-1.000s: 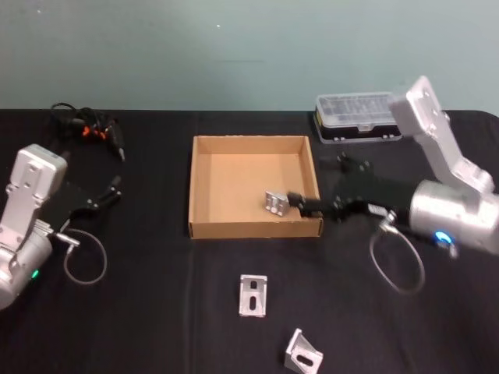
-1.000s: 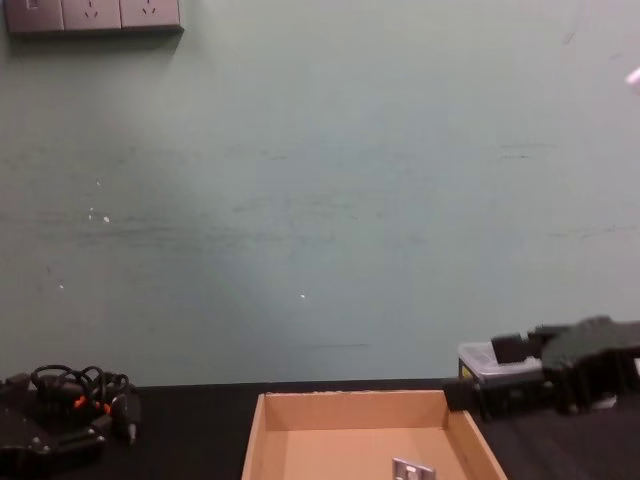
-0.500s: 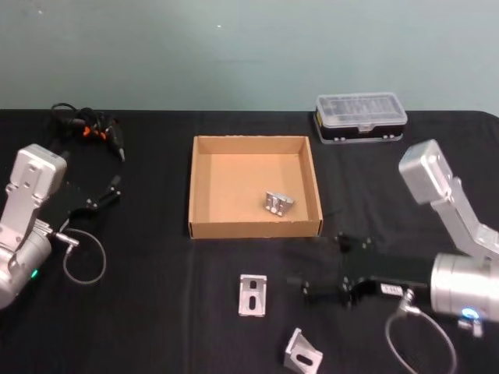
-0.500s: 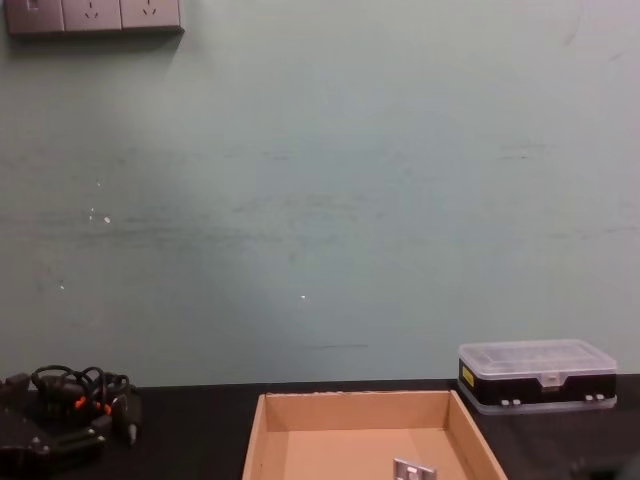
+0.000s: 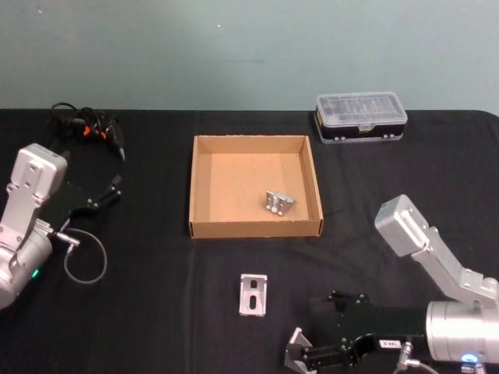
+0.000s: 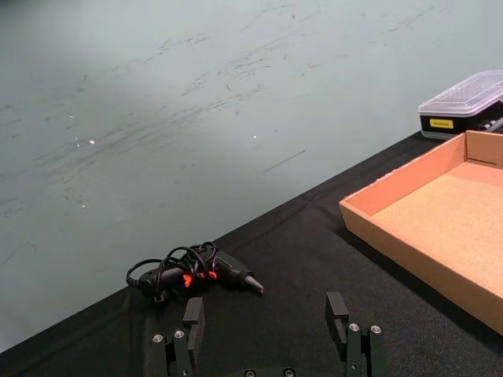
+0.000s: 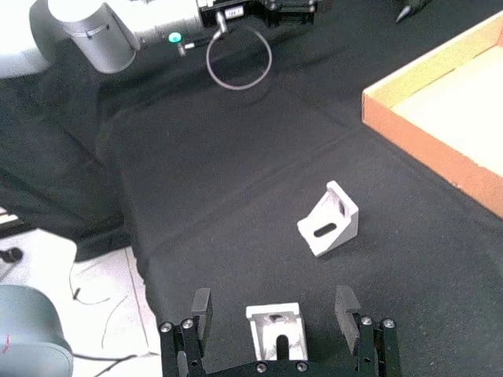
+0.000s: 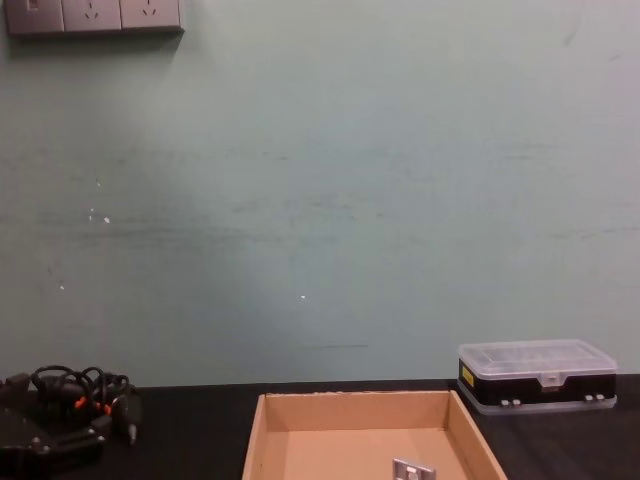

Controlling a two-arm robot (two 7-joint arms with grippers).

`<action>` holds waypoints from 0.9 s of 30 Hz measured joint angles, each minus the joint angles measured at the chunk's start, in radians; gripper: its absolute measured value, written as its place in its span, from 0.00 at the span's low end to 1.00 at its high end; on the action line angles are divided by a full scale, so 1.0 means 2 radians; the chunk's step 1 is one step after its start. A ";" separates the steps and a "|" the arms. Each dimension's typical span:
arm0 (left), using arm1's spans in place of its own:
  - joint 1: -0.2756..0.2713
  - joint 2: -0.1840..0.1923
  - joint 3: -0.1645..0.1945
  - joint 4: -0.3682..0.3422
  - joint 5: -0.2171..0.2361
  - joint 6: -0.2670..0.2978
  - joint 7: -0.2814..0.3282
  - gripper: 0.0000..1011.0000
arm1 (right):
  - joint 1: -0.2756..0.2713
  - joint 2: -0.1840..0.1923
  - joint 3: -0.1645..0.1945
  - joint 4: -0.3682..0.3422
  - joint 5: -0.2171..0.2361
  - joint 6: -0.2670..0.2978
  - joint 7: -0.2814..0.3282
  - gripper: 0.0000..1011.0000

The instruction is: Use one hand to pick up the angle iron from the table and place it into the box.

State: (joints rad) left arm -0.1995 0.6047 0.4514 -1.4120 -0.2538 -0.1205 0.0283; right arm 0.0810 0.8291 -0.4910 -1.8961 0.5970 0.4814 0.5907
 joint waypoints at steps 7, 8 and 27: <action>0.000 0.000 0.000 0.000 0.000 0.000 0.000 1.00 | 0.013 0.002 -0.024 0.011 -0.017 -0.003 -0.007 0.99; 0.000 0.000 0.000 0.000 0.000 0.000 0.000 1.00 | 0.016 0.002 -0.029 0.012 -0.020 -0.003 -0.008 0.99; 0.000 0.000 0.000 0.000 0.000 0.000 0.000 1.00 | 0.043 -0.004 -0.065 0.027 -0.032 -0.007 -0.006 0.99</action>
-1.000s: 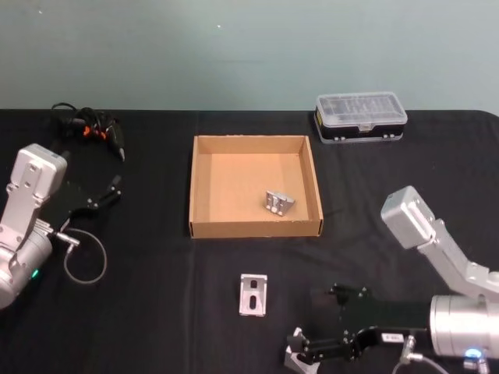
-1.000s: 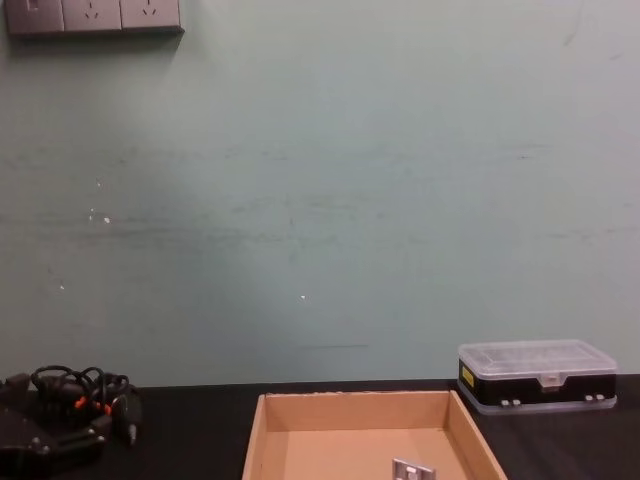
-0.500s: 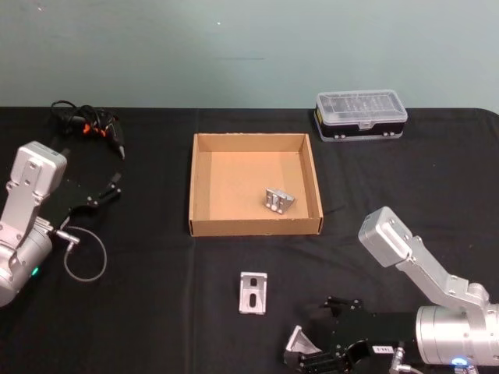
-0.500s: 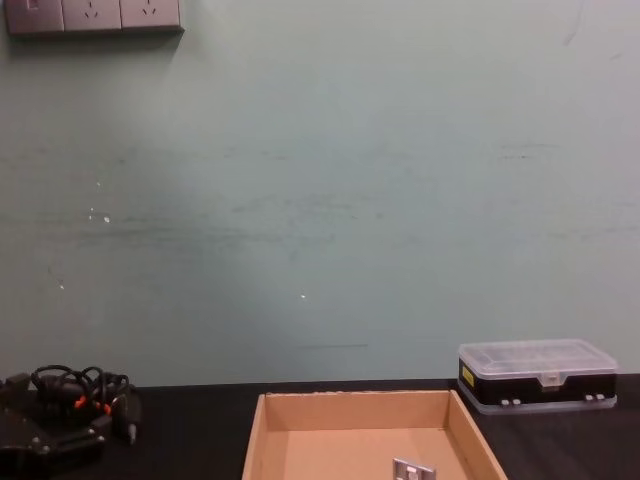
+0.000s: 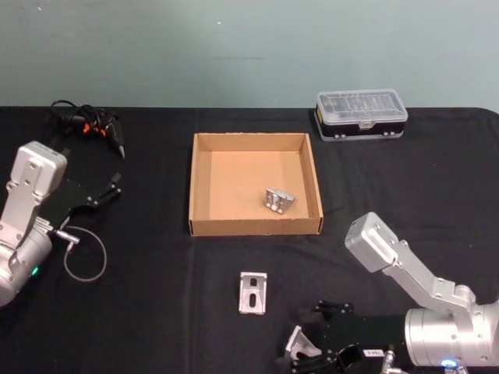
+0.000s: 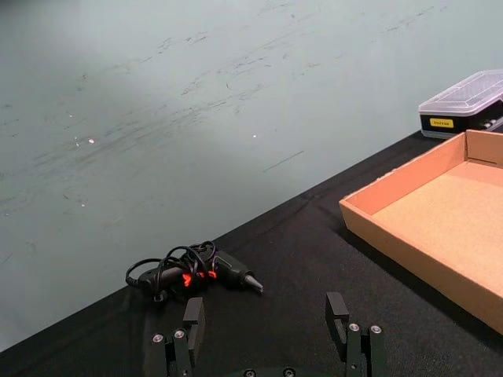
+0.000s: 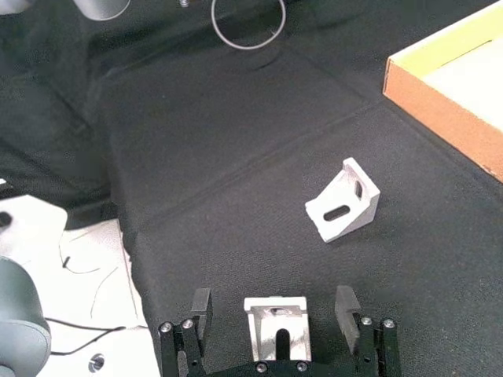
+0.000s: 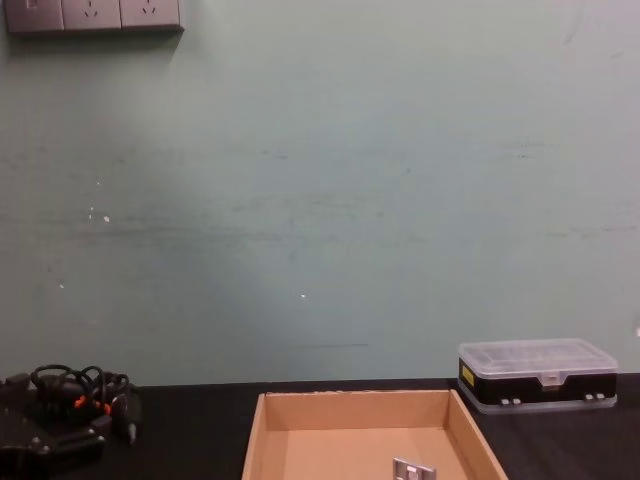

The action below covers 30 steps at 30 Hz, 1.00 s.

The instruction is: Use one hand to pick up the angle iron from the table and place it into the box.

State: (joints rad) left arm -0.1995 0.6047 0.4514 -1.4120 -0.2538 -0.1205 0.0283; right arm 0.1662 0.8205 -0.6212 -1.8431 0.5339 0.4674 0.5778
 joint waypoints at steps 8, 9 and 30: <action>0.000 0.000 0.000 0.000 0.000 0.000 0.000 1.00 | 0.010 -0.005 -0.012 0.006 -0.008 0.001 0.004 0.99; 0.000 0.000 0.000 0.000 0.000 0.000 0.000 1.00 | 0.011 -0.005 -0.014 0.007 -0.010 0.002 0.005 0.99; 0.000 0.000 0.000 0.000 0.000 0.000 0.000 1.00 | 0.018 -0.007 -0.023 0.012 -0.031 0.004 0.007 0.74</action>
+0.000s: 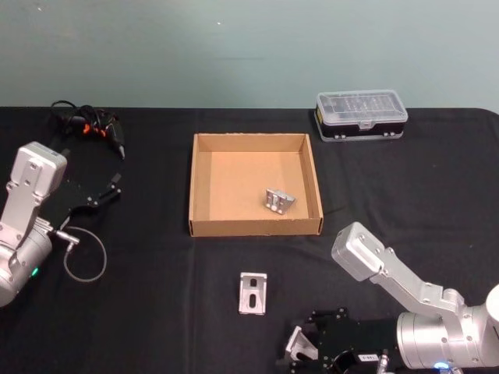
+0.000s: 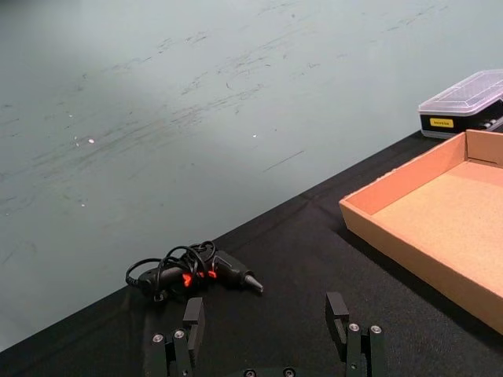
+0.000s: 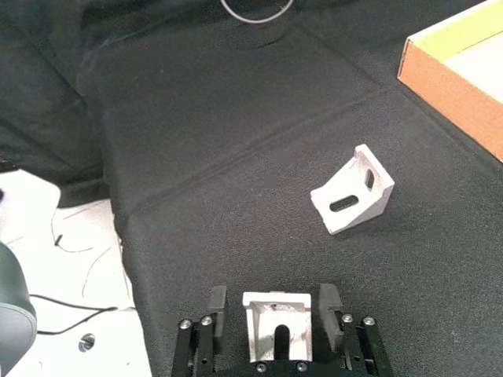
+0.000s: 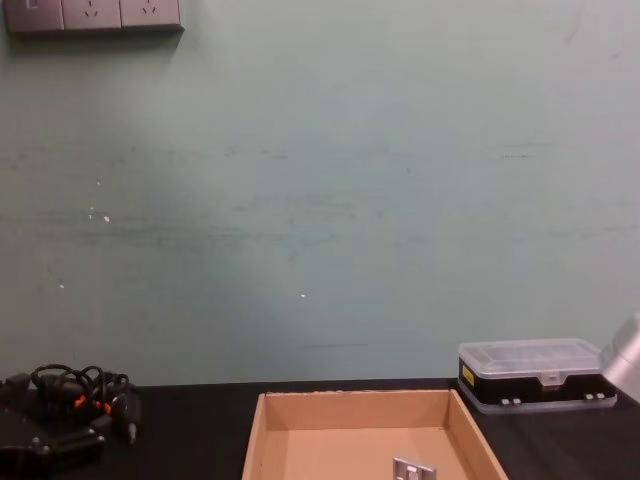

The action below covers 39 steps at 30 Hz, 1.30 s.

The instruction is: Use one hand to pick up the angle iron from the table and place it into the box.

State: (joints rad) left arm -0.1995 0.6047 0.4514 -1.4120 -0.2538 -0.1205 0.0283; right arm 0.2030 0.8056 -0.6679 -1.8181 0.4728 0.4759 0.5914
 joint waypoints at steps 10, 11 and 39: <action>0.000 0.000 0.000 0.000 0.000 0.000 0.000 1.00 | -0.001 -0.002 0.003 -0.001 -0.004 -0.002 0.000 0.47; 0.000 0.000 0.000 0.000 0.000 0.000 0.000 1.00 | -0.001 -0.002 0.003 -0.001 -0.005 -0.002 0.000 0.46; 0.000 0.000 0.000 0.000 0.000 0.000 0.000 1.00 | 0.037 -0.048 0.075 -0.012 -0.022 -0.027 -0.070 0.46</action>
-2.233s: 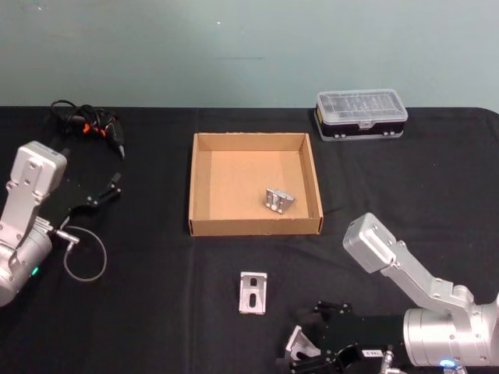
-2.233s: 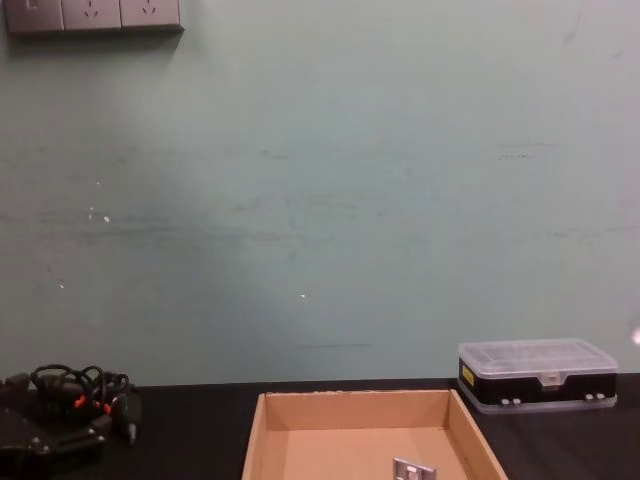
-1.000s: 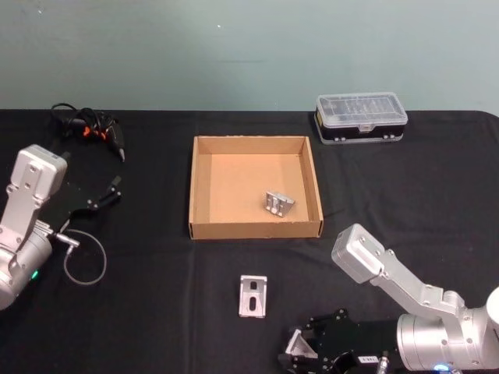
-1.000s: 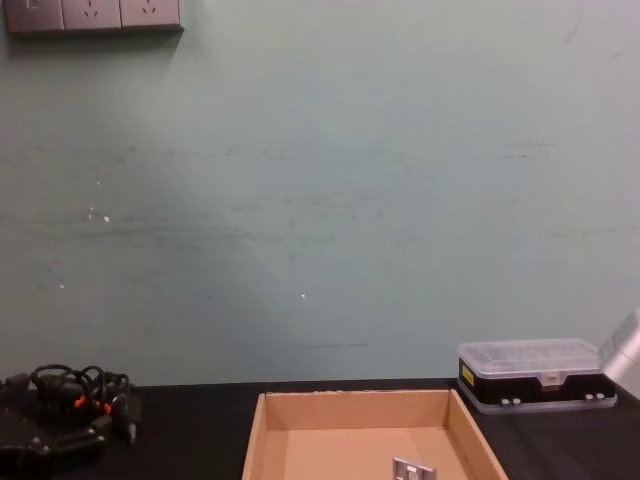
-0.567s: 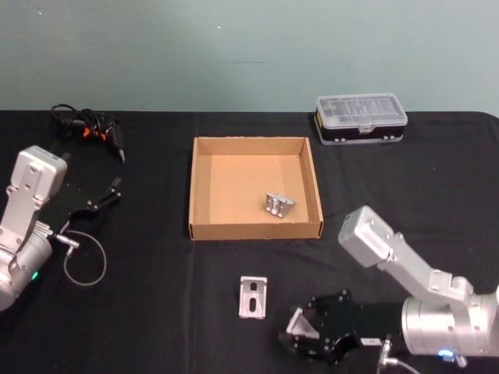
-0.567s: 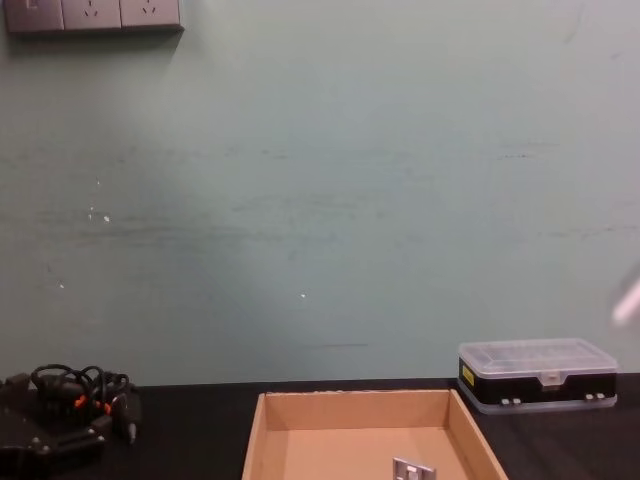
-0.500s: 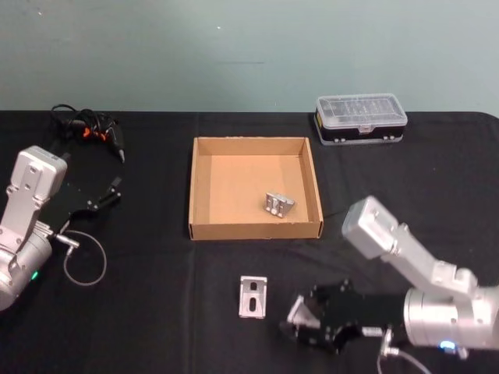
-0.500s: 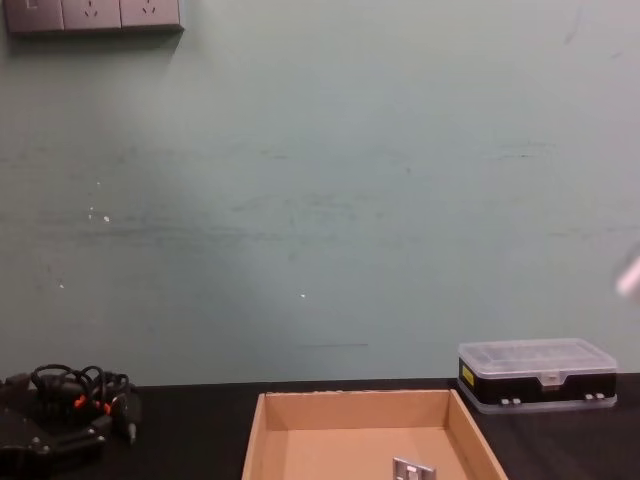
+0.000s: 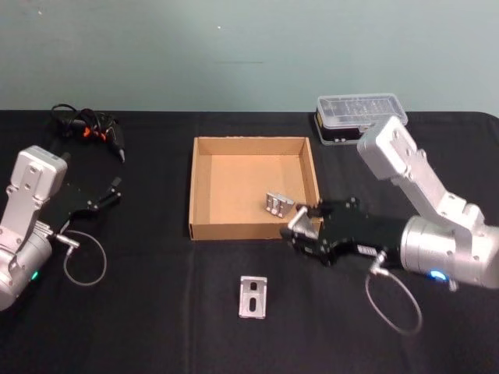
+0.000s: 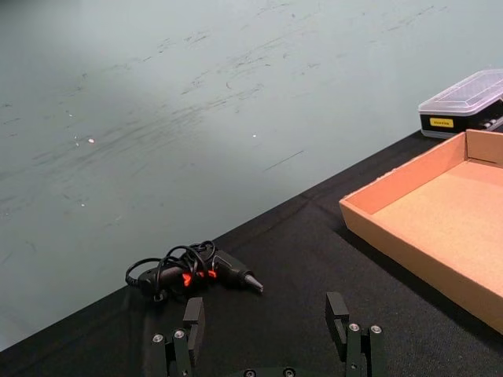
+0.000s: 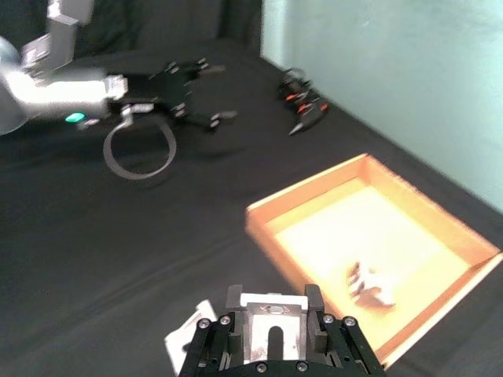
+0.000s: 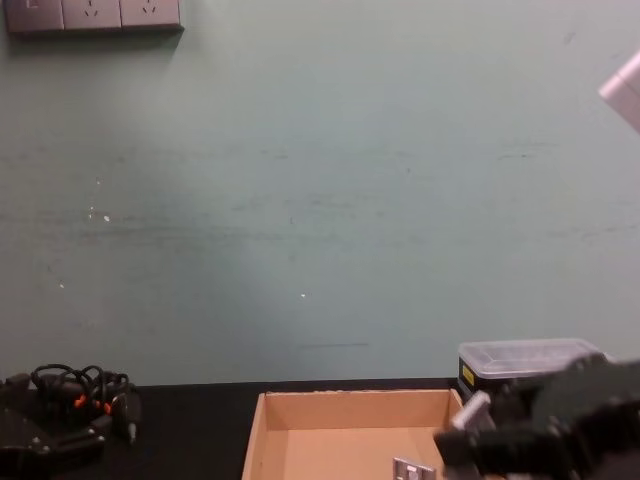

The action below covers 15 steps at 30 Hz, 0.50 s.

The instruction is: Use one hand to pick up the angle iron from the table and place it into the box.

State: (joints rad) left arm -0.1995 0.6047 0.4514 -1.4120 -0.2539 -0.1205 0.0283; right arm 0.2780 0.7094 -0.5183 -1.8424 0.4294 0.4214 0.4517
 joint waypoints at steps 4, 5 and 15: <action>0.000 0.000 0.000 0.000 0.000 0.000 0.000 1.00 | 0.019 -0.023 0.000 0.023 -0.011 -0.002 -0.007 0.46; 0.000 0.000 0.000 0.000 0.000 0.000 0.000 1.00 | 0.029 -0.034 -0.003 0.036 -0.018 -0.004 -0.008 0.46; 0.000 0.000 0.000 0.000 0.000 0.000 0.000 1.00 | 0.086 -0.096 -0.014 0.133 -0.058 -0.011 -0.025 0.46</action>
State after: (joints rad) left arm -0.1995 0.6047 0.4514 -1.4120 -0.2539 -0.1205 0.0283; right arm 0.4495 0.5178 -0.5459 -1.5772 0.3139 0.3991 0.4026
